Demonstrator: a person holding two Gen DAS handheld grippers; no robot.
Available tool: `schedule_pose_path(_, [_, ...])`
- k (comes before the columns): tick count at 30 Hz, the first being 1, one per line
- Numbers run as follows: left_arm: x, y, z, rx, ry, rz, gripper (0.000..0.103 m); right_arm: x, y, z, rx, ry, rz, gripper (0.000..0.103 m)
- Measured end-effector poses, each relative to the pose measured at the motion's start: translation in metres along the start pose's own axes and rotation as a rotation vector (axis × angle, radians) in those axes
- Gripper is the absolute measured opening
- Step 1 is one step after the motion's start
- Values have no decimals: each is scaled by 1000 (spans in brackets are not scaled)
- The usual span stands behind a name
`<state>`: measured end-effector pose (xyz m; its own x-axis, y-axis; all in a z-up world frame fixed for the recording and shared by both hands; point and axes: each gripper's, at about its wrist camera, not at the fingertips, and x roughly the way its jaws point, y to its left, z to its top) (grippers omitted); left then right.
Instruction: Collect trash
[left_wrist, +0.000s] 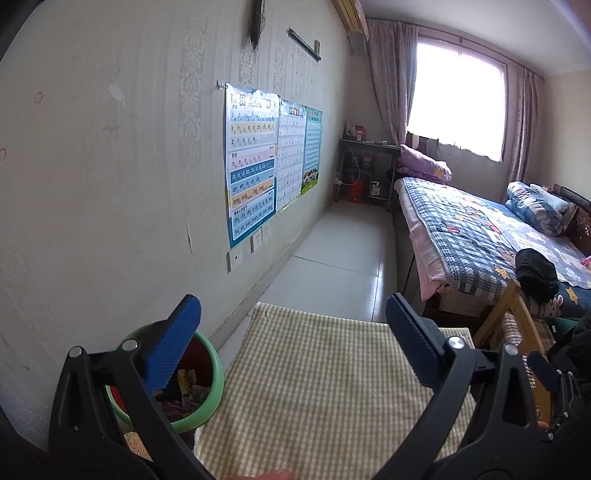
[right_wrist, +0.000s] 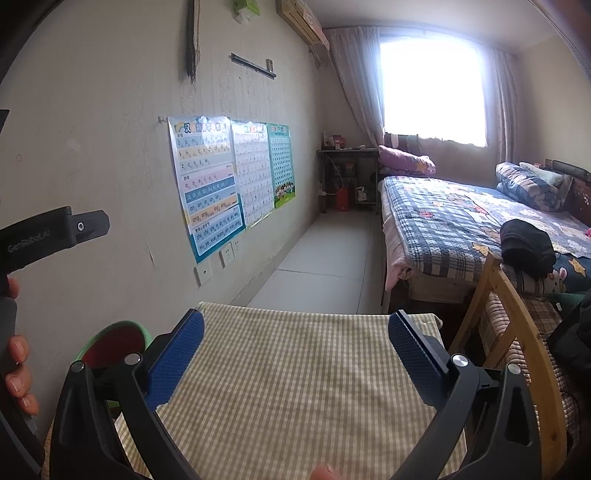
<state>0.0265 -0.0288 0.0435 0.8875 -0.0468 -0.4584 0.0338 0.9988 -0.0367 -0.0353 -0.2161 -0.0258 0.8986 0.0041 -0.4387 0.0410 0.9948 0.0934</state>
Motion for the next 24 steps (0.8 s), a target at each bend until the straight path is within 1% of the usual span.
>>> schedule_pose_path(11, [3, 2, -3, -5, 14, 0, 98, 3, -1, -5, 6, 25, 1, 96])
schedule_pose_path(15, [6, 2, -8, 3, 10, 22, 98, 10, -3, -10, 11, 55, 9, 96])
schedule_pose_path(17, [10, 3, -11, 11, 30, 6, 98, 22, -8, -18, 17, 101, 33, 96])
schedule_pose_path(19, [16, 9, -16, 6, 62, 9, 98, 42, -19, -31, 38, 160, 20, 96])
schedule_pose_path(22, [27, 28, -31, -23, 123, 3, 98, 84, -44, -67, 51, 273, -66, 96])
schedule_pose_path(24, [36, 49, -49, -63, 166, 4, 98, 116, -59, -97, 32, 366, -124, 96])
